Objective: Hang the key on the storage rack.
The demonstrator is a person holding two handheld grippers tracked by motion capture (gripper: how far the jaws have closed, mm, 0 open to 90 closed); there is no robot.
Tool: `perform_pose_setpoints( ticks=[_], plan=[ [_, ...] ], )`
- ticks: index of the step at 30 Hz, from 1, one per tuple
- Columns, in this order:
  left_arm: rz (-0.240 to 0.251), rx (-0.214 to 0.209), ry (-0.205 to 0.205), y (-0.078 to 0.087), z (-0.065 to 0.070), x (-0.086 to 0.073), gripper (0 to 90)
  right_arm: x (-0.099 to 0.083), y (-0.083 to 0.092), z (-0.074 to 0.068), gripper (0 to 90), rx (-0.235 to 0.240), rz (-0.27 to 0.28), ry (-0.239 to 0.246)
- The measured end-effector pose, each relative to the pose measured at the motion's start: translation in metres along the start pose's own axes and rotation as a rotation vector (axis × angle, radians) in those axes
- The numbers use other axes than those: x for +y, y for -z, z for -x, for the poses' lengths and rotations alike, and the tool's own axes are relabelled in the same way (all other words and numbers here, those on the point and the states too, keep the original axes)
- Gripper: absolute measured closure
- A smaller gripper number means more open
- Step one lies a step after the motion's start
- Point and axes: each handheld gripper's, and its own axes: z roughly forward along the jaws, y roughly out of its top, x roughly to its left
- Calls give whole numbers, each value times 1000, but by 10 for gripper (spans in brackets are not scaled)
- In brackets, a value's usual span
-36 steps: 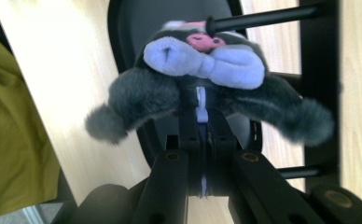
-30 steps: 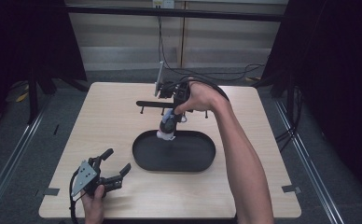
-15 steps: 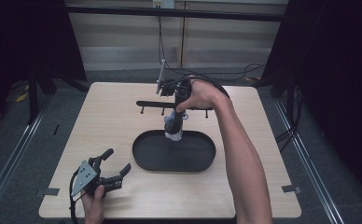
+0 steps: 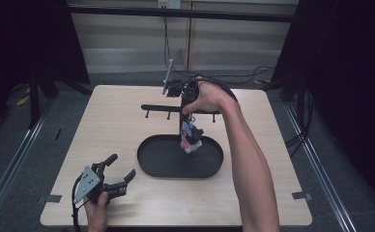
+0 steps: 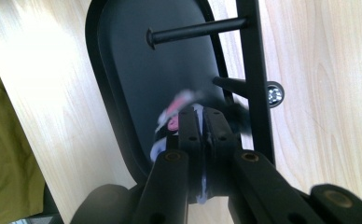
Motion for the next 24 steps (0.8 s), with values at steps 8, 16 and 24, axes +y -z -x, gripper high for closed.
perform_pose_setpoints(
  ticks=[8, 16, 24],
  plan=[
    [-1, -2, 1, 0, 0, 0, 154, 0, -1, 1, 873, -18, -1, 2],
    [-1, -2, 1, 0, 0, 0, 154, -1, 2, -2, 785, -8, 39, -14],
    [-1, -2, 0, 0, 0, 0, 154, -8, 8, -7, 580, -22, 102, -44]
  ],
)
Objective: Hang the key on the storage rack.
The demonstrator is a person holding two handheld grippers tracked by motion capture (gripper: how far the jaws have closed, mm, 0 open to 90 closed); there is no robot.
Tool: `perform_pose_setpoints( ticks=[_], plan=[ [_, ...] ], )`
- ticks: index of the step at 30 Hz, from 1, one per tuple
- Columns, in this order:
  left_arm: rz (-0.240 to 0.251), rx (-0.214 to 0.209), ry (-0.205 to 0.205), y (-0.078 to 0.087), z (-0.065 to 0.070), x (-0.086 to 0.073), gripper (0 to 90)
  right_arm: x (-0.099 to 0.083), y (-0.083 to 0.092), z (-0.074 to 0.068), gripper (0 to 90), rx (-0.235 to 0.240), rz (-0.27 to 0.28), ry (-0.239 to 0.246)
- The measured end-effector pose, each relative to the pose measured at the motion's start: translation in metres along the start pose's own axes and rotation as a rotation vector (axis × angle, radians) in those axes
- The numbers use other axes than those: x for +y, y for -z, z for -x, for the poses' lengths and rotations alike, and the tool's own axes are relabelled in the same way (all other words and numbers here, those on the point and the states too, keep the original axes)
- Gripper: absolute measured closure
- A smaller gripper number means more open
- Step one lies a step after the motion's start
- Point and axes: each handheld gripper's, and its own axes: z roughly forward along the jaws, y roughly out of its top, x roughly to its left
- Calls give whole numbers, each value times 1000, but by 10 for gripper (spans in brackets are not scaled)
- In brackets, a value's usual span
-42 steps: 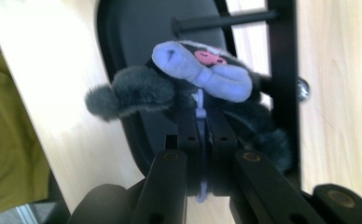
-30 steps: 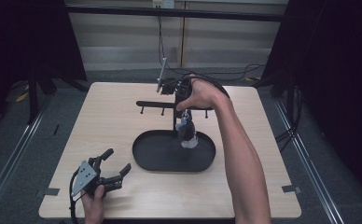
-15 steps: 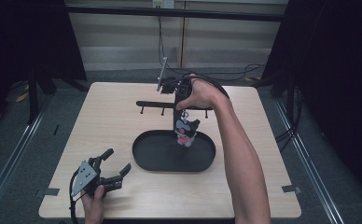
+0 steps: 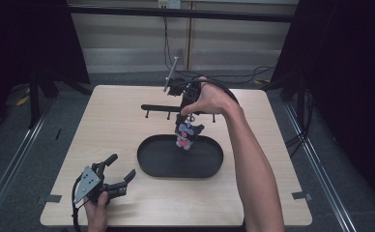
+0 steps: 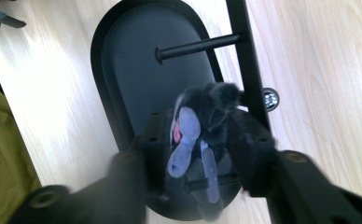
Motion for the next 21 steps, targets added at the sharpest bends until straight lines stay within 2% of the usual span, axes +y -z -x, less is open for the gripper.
perform_pose_setpoints(
  ticks=[4, 5, 6, 10, 13, 14, 21],
  plan=[
    [1, -4, 6, 0, 0, 0, 155, -3, 4, -5, 522, -25, 16, -2],
    [1, -5, 4, 0, 0, 0, 155, -5, 5, -6, 509, -24, 37, -15],
    [1, -8, 3, 0, 0, 0, 155, -8, 8, -8, 498, -2, 61, -15],
    [1, -7, 3, 0, 0, 0, 155, -13, 9, -10, 450, 5, 76, -26],
    [1, -7, 3, 0, 0, 0, 154, -19, 13, -11, 393, 16, 109, -38],
    [-3, -8, -3, 0, 0, 0, 155, -23, 18, -12, 384, 49, 141, -55],
    [-2, -8, -3, 0, 0, 0, 155, -31, 24, -23, 335, 51, 191, -61]
  ],
)
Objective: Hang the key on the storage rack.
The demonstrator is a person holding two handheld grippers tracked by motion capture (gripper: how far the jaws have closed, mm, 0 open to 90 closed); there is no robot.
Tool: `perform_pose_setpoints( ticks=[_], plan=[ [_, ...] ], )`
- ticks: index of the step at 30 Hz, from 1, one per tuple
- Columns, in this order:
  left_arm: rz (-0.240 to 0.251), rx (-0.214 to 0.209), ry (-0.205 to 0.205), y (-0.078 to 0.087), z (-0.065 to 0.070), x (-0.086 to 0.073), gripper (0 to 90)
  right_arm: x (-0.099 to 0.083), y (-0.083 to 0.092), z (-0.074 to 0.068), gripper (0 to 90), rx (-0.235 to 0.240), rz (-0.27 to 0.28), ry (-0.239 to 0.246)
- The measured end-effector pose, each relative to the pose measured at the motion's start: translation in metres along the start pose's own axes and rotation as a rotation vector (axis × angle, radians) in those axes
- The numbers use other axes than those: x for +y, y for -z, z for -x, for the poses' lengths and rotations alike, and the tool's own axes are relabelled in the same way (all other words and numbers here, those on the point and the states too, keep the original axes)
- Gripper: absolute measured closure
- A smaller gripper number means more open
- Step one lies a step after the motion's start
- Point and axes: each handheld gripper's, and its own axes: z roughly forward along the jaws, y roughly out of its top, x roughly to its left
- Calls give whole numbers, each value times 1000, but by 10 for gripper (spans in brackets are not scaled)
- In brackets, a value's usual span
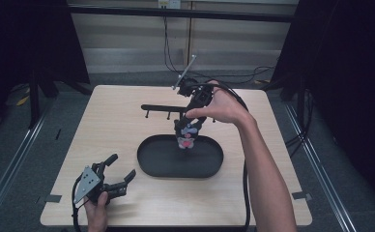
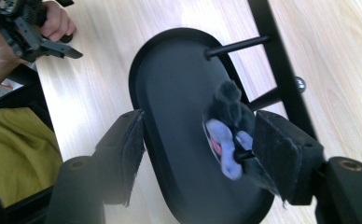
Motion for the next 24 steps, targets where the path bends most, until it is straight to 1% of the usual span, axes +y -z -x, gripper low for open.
perform_pose_setpoints(
  ticks=[2, 3, 4, 6, 7, 8, 9, 10, 12, 13, 14, 15, 16, 17, 18, 19, 20, 21, 22, 23, 24],
  plan=[
    [0, 0, 0, 0, 0, 0, 155, -2, 1, -6, 294, 5, 27, -5],
    [0, 0, 1, 0, 0, 0, 155, -5, 2, -10, 289, 24, 87, 0],
    [0, 0, 1, 0, 0, 0, 155, -5, 2, -10, 289, 24, 87, 0],
    [0, 0, 0, 0, 0, 0, 155, -9, 2, -13, 275, 34, 117, 5],
    [1, 0, 1, 0, 0, 0, 155, -13, 1, -16, 271, 43, 141, 0],
    [1, 0, 1, 0, 0, 0, 155, -13, 1, -16, 271, 43, 141, 0],
    [-1, -1, -1, 0, 0, 0, 155, -18, 1, -19, 252, 48, 172, 1],
    [-1, -1, -1, 0, 0, 0, 155, -18, 1, -19, 252, 48, 172, 1],
    [0, 0, 1, 0, 0, 0, 155, -23, 0, -22, 239, 46, 194, 4],
    [0, 1, 1, 0, 0, 0, 154, -26, 0, -25, 224, 53, 204, 11],
    [-1, 2, 0, 0, 0, 0, 154, -29, -1, -27, 224, 74, 220, 11],
    [-4, 6, -3, 0, 0, 0, 153, -31, -1, -28, 225, 77, 231, 14],
    [-4, 9, -3, 0, 0, 0, 153, -33, -1, -30, 216, 68, 247, 13],
    [-5, 15, -4, 0, 0, 0, 153, -39, 0, -35, 216, 57, 281, 28],
    [-5, 15, -4, 0, 0, 0, 153, -42, 0, -38, 215, 49, 297, 36],
    [-5, 16, -4, 0, 0, 0, 153, -42, 0, -38, 215, 49, 297, 36],
    [-5, 16, -5, 0, 0, 0, 153, -48, 1, -43, 210, 38, 325, 39],
    [-6, 17, -4, 0, 0, 0, 153, -48, 1, -43, 210, 38, 325, 39],
    [-7, 19, -3, 0, 0, 0, 153, -52, 1, -45, 210, 33, 345, 41],
    [-8, 24, -6, 0, 0, 0, 153, -59, 0, -49, 194, 11, 381, 37],
    [-3, 26, 1, 0, 0, 0, 153, -59, 0, -49, 194, 11, 381, 37]
  ],
)
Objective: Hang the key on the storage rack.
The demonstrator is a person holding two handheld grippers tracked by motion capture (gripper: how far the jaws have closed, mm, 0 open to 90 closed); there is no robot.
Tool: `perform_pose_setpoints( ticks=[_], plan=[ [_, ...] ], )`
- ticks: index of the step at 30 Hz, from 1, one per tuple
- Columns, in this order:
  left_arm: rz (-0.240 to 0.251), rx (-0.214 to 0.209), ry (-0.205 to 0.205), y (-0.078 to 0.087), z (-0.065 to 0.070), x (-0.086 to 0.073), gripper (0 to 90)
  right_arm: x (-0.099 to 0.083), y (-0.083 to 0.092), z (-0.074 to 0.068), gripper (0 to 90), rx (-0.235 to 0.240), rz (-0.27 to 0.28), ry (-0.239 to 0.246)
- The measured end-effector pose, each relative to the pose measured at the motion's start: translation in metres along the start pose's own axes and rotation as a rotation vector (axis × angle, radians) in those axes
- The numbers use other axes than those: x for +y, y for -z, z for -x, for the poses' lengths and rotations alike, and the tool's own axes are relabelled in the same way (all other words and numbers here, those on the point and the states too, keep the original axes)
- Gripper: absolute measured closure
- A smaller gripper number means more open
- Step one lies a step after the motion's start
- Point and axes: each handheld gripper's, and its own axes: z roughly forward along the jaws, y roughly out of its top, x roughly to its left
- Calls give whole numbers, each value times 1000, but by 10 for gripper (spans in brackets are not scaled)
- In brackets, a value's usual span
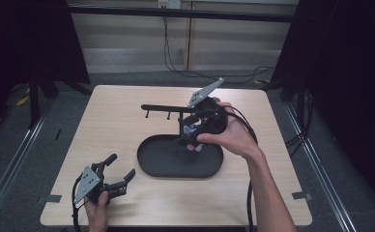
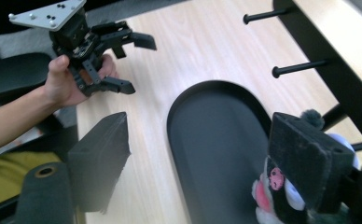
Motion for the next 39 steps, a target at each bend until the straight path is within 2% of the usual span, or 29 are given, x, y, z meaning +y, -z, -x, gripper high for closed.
perform_pose_setpoints(
  ticks=[7, 9, 10, 11, 12, 13, 14, 15, 16, 17, 19, 20, 22, 23, 24, 25, 26, 28, 29, 30, 31, 32, 33, 34, 35, 36, 37, 38, 39],
  plan=[
    [-2, 14, -1, -1, -1, 0, 153, -31, -1, -17, 193, -87, 105, 35],
    [-1, 17, -2, -1, -1, 0, 152, -35, -2, -19, 187, -101, 114, 36],
    [-3, 20, -2, -1, -1, 0, 153, -45, -3, -23, 163, -131, 159, 19],
    [-3, 20, -2, -1, -1, 0, 152, -45, -3, -23, 163, -131, 159, 19],
    [-4, 26, -1, -1, 0, 0, 152, -60, -4, -27, 184, -139, 254, -4],
    [-3, 27, -1, -1, 0, 0, 152, -60, -4, -27, 184, -139, 254, -4],
    [-4, 27, -2, -1, -1, 0, 153, -75, -8, -28, 159, -132, 294, -20],
    [-4, 27, -2, -1, -1, 0, 153, -75, -8, -28, 159, -132, 294, -20],
    [-3, 28, -2, -1, -1, 0, 153, -80, -9, -28, 141, -151, 301, -32],
    [-4, 30, -2, -1, -1, 0, 153, -95, -12, -33, 139, -175, 352, -50],
    [-1, 34, 2, -1, 0, 0, 153, -106, -13, -37, 140, -184, 404, -62],
    [-1, 34, 2, -1, 0, 0, 153, -106, -13, -37, 140, -184, 404, -62],
    [0, 36, 2, -1, -1, 0, 152, -122, -17, -43, 141, -217, 464, -98],
    [-2, 35, -1, -1, -1, 0, 152, -136, -24, -46, 141, -244, 487, -131],
    [-1, 35, 0, -1, -1, 0, 152, -141, -28, -48, 141, -264, 495, -135],
    [-1, 35, 0, -1, -1, 0, 152, -141, -28, -48, 141, -264, 495, -135],
    [-1, 34, 1, -1, 0, 0, 152, -148, -31, -49, 140, -287, 503, -136],
    [-1, 34, 3, -1, 0, 0, 152, -165, -43, -52, 141, -403, 512, -155],
    [0, 34, 0, -1, 0, 0, 152, -180, -53, -52, 154, -493, 514, -193],
    [0, 34, 0, -1, 0, 0, 152, -180, -53, -52, 154, -493, 514, -193],
    [0, 34, 0, -1, -1, 0, 152, -195, -62, -50, 159, -511, 577, -235],
    [0, 34, 0, -1, -1, 0, 152, -195, -62, -50, 159, -511, 577, -235],
    [-1, 34, 0, -1, -1, 0, 152, -206, -69, -49, 158, -578, 634, -264],
    [-1, 34, 0, -1, -1, 0, 152, -206, -69, -49, 158, -578, 634, -264],
    [-1, 34, 2, -1, -1, 0, 152, -215, -72, -49, 146, -621, 687, -260],
    [-1, 34, 2, -1, -1, 0, 152, -215, -72, -49, 146, -621, 687, -260],
    [-1, 33, 2, -1, -1, 0, 152, -221, -75, -50, 148, -662, 729, -257],
    [0, 34, 5, -1, 0, 0, 152, -221, -75, -50, 148, -662, 729, -257],
    [0, 34, 4, -1, 0, 0, 152, -228, -79, -52, 147, -688, 768, -242]
  ],
)
